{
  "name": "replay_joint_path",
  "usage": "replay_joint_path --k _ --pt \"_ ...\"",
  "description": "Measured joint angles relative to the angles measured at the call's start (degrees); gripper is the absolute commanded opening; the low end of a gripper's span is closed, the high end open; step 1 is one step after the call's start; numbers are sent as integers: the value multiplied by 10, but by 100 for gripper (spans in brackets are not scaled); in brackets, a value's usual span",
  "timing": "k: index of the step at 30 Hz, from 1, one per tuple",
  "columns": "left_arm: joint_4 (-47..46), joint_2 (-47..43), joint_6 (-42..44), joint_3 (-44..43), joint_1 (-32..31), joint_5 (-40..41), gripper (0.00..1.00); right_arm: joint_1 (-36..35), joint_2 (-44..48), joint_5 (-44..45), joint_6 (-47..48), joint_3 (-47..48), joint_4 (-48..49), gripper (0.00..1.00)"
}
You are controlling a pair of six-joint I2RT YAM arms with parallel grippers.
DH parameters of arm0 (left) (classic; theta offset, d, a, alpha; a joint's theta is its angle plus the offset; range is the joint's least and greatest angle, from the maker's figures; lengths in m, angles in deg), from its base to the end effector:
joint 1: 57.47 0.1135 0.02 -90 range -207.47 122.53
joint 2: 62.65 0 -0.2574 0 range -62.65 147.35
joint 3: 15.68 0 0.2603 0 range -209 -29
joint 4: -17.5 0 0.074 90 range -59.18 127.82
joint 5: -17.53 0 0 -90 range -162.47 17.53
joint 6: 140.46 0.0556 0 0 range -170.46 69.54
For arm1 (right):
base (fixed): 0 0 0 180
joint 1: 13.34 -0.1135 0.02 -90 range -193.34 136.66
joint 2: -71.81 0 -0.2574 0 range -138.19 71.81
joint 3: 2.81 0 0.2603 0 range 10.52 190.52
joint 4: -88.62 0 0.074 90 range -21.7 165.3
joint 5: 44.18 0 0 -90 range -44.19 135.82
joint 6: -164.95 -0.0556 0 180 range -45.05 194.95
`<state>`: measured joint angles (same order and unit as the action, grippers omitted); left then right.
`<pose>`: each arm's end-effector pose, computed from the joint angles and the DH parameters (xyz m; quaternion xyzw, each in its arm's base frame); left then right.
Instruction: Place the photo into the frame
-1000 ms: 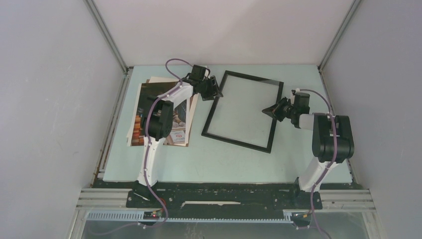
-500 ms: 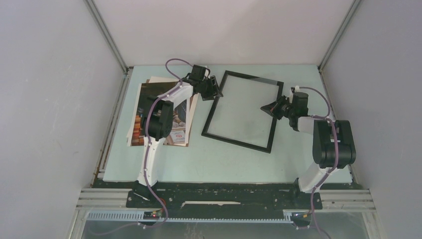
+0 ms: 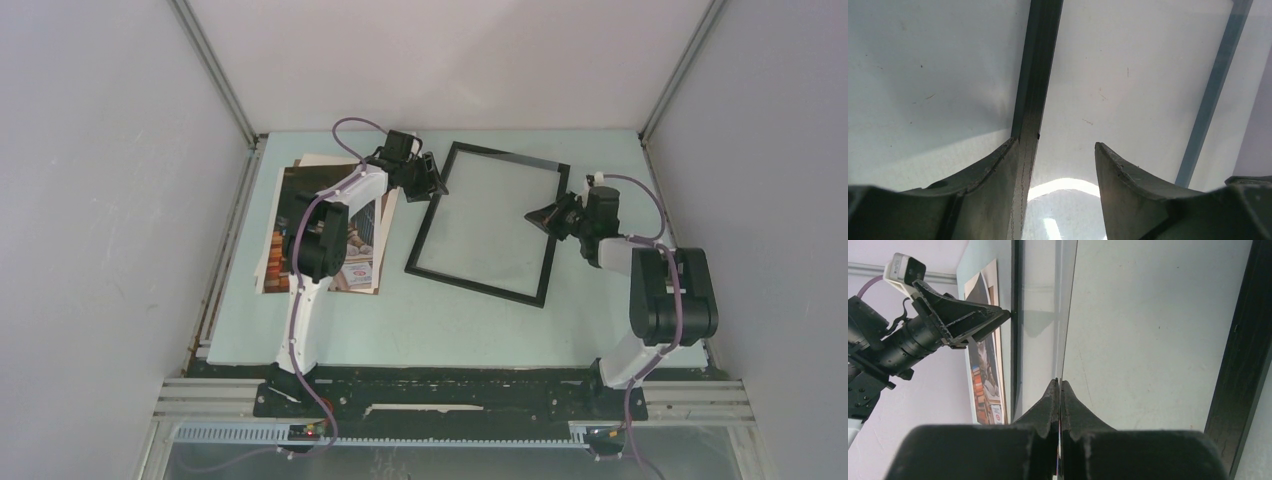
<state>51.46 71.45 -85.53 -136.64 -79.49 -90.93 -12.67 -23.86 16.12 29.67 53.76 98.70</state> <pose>0.4930 -0.2184 0.1463 -0.0461 0.9194 -0.3036 0.2457 0.3547 0.0234 0.1461 0.2054 0.8176 0.3905 0.3699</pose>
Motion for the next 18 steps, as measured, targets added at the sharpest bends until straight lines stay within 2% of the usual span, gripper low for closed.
replay_joint_path --k 18 --pt "0 0 0 0 0 0 60 -20 21 12 -1 -9 38 0"
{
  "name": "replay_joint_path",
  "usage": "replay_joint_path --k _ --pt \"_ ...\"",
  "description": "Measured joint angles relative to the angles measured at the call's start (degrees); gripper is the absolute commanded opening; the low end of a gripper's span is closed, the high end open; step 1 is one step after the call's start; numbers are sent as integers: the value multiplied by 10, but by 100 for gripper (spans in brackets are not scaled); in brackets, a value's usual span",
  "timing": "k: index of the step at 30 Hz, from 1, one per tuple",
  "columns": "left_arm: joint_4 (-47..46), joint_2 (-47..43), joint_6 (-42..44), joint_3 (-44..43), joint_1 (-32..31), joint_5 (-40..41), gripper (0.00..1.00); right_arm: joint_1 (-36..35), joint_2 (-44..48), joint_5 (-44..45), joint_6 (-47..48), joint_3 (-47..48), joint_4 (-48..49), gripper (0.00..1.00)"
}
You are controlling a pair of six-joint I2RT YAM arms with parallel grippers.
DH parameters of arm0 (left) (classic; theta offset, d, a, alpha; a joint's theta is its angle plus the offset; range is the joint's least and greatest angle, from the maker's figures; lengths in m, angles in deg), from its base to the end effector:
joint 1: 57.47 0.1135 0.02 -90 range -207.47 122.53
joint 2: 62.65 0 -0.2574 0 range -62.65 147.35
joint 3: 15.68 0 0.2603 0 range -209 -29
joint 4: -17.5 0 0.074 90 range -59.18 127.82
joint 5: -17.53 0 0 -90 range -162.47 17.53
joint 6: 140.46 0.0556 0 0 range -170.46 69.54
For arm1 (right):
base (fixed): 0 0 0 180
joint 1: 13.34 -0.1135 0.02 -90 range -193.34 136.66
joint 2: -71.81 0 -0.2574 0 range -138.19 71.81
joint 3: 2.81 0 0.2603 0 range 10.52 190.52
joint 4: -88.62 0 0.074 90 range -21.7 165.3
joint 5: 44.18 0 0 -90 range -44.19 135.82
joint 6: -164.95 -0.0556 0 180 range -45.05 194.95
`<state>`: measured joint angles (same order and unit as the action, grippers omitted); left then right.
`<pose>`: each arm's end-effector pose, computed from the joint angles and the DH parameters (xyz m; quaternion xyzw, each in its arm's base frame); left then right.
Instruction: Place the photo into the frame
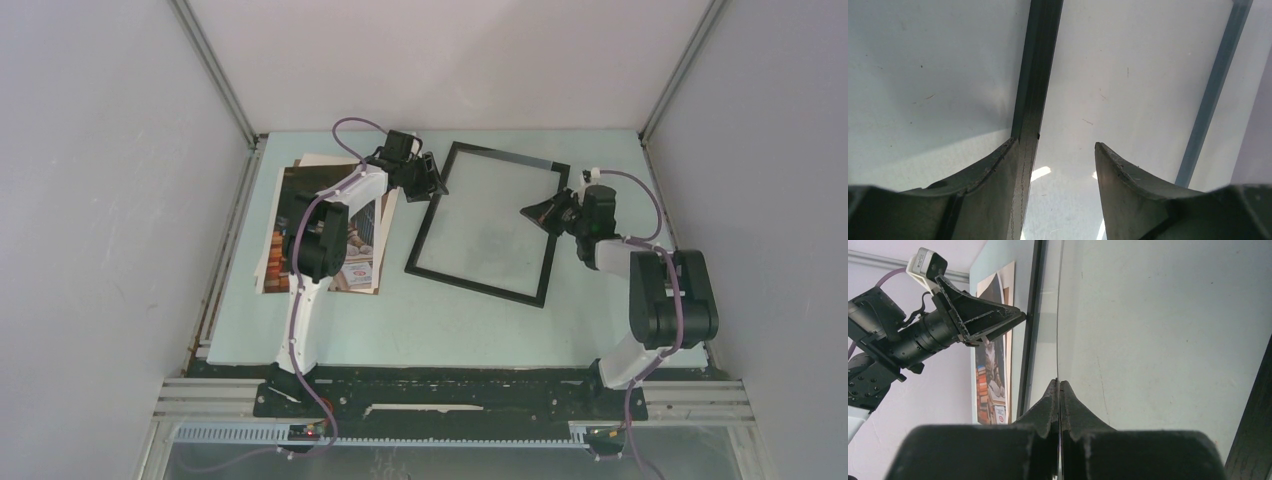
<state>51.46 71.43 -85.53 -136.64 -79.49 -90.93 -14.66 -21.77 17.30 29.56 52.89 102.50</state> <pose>0.4930 -0.2184 0.1465 -0.0461 0.9193 -0.3037 0.2459 0.3531 0.0347 0.1606 0.1806 0.8038 0.3989 0.4027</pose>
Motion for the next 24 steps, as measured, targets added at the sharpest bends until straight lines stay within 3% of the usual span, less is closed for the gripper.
replay_joint_path --k 13,17,24 --pt "-2 0 0 1 0 0 60 0 -33 -14 2 8 17 0" --pt "-2 0 0 1 0 0 60 -2 -33 -14 6 17 8 17" --pt "-2 0 1 1 0 1 60 -10 -33 5 26 33 -36 24"
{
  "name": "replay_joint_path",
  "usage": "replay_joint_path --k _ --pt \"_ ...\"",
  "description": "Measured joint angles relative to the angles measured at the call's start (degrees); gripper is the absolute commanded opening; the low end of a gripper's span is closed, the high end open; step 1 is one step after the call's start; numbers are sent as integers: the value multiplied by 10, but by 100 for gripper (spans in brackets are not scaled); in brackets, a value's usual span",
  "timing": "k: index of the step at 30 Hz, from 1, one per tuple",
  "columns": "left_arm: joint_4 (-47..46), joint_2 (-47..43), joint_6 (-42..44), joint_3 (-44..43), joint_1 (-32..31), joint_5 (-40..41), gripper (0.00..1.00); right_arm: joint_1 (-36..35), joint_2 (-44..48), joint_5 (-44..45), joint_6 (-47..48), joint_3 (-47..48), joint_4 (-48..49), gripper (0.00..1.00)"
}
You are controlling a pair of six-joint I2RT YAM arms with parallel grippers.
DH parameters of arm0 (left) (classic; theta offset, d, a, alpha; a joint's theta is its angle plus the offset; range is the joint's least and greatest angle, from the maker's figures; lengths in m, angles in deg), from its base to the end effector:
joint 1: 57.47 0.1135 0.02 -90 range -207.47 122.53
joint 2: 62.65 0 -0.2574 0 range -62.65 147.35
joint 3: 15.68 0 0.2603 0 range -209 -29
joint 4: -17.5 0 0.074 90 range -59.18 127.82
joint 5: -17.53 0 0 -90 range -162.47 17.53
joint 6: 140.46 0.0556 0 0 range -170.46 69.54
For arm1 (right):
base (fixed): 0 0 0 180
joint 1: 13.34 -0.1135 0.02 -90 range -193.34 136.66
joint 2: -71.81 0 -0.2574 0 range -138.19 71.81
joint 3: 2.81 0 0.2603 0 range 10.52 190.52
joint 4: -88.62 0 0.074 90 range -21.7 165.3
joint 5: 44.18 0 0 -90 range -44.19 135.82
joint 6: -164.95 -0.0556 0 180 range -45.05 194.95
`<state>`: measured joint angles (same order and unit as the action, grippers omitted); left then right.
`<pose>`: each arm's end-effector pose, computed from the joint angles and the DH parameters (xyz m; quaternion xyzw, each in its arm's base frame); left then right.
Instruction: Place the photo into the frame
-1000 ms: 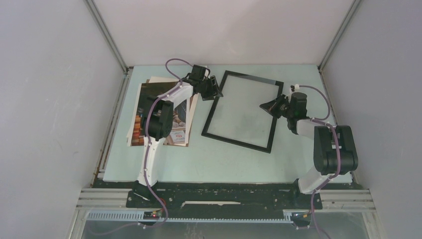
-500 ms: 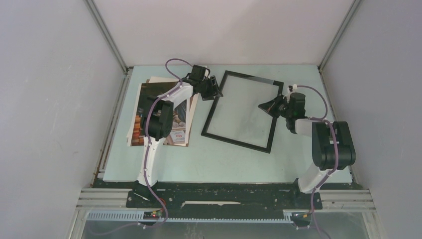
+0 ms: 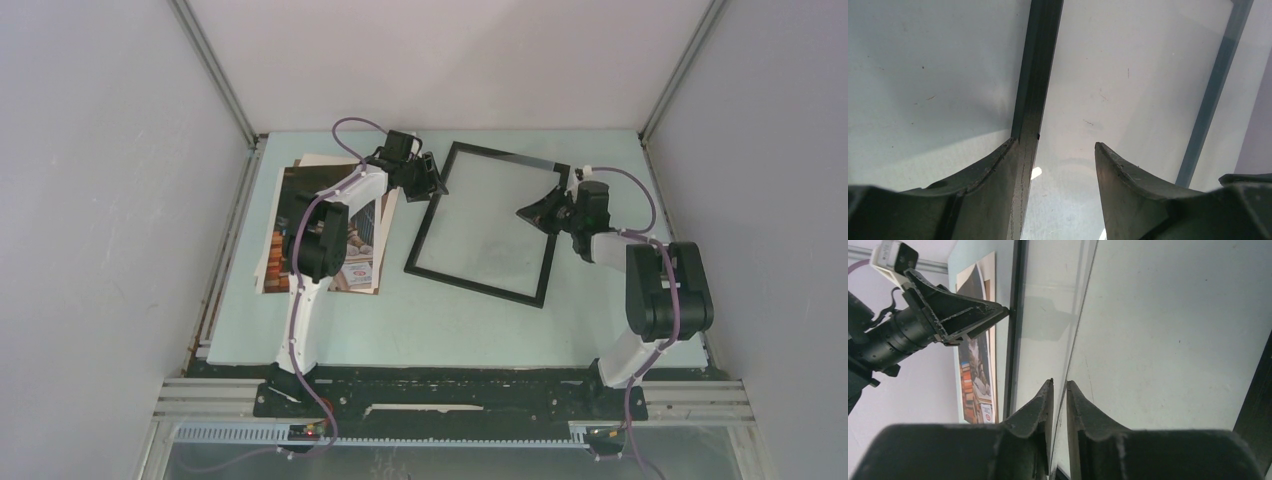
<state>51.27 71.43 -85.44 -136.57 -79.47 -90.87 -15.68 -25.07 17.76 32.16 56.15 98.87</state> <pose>0.4932 -0.2182 0.1464 -0.0455 0.9191 -0.3035 0.2473 0.3638 0.0410 0.1519 0.1693 0.8223 0.3842 0.3840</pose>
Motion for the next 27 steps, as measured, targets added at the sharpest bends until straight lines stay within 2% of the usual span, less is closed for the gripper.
replay_joint_path --k 2,7,18,27 --pt "0 0 0 0 0 0 60 -4 0 7 5 7 -17 27" --pt "-7 -3 0 10 0 2 60 -15 0 30 21 25 -60 46" --pt "-11 -8 1 17 1 2 60 -35 0 102 46 71 -176 74" --pt "-18 -12 1 28 2 2 62 -61 0 162 71 116 -270 88"
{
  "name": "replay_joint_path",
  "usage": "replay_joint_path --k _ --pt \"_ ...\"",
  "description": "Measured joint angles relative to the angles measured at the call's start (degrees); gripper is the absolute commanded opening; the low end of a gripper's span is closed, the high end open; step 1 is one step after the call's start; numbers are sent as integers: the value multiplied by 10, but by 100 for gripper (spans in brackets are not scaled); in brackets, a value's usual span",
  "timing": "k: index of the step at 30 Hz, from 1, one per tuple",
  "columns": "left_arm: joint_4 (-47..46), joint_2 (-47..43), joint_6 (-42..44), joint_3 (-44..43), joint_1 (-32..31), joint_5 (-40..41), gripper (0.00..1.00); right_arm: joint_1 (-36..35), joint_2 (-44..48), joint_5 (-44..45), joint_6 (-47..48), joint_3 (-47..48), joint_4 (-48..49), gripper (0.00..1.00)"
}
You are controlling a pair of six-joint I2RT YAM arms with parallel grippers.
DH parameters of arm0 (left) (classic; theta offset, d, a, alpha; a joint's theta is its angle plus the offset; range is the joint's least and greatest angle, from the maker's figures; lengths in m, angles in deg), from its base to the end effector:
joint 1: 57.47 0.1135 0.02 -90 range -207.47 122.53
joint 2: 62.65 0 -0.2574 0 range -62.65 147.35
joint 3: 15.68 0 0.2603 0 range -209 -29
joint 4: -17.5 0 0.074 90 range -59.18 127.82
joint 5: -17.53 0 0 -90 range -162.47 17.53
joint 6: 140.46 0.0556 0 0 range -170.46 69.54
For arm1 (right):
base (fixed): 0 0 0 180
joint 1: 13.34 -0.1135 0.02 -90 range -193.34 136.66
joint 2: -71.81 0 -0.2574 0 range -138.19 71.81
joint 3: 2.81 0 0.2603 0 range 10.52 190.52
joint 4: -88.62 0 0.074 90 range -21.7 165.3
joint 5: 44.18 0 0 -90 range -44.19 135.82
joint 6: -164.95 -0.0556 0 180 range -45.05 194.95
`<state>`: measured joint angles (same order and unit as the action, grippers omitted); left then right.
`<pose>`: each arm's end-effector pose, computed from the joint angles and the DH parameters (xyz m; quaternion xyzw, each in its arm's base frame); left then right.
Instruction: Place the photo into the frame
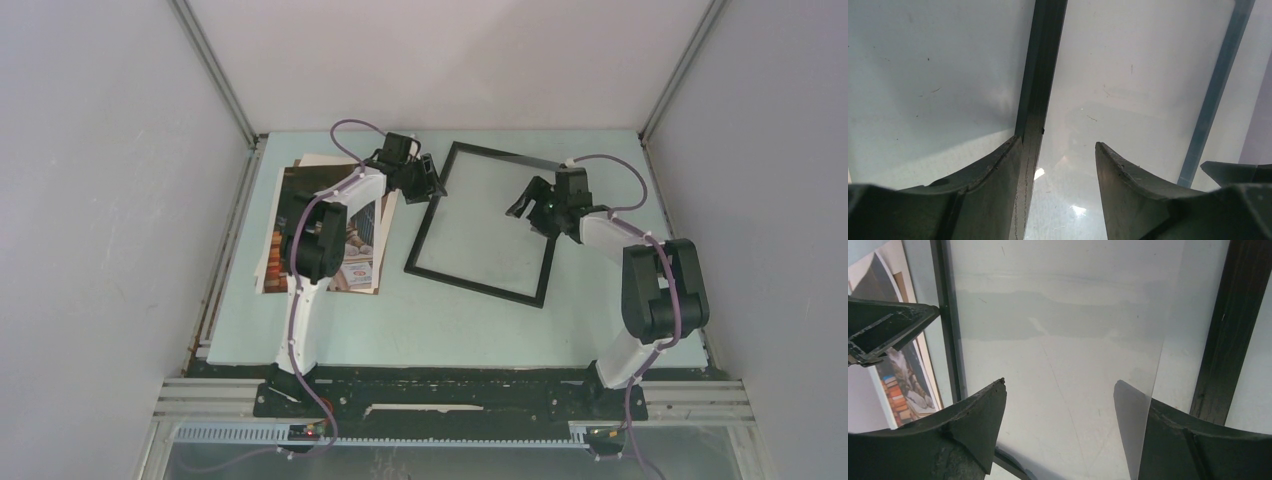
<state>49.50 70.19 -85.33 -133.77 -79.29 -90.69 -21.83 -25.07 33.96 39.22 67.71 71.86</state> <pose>0.4889 -0.2145 0.1436 -0.0463 0.9186 -0.3023 0.2504 0.3720 0.0671 0.1657 0.1750 0.8966 0.2367 0.3309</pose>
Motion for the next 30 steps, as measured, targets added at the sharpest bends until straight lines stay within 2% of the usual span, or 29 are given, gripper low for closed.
replay_joint_path --k 4,20,30 --pt "0 -3 4 0 0 1 63 -9 1 26 12 17 -33 99" --pt "1 -6 5 0 0 3 63 -29 3 109 69 69 -147 100" --pt "1 -7 9 0 0 3 63 -23 6 139 92 73 -179 100"
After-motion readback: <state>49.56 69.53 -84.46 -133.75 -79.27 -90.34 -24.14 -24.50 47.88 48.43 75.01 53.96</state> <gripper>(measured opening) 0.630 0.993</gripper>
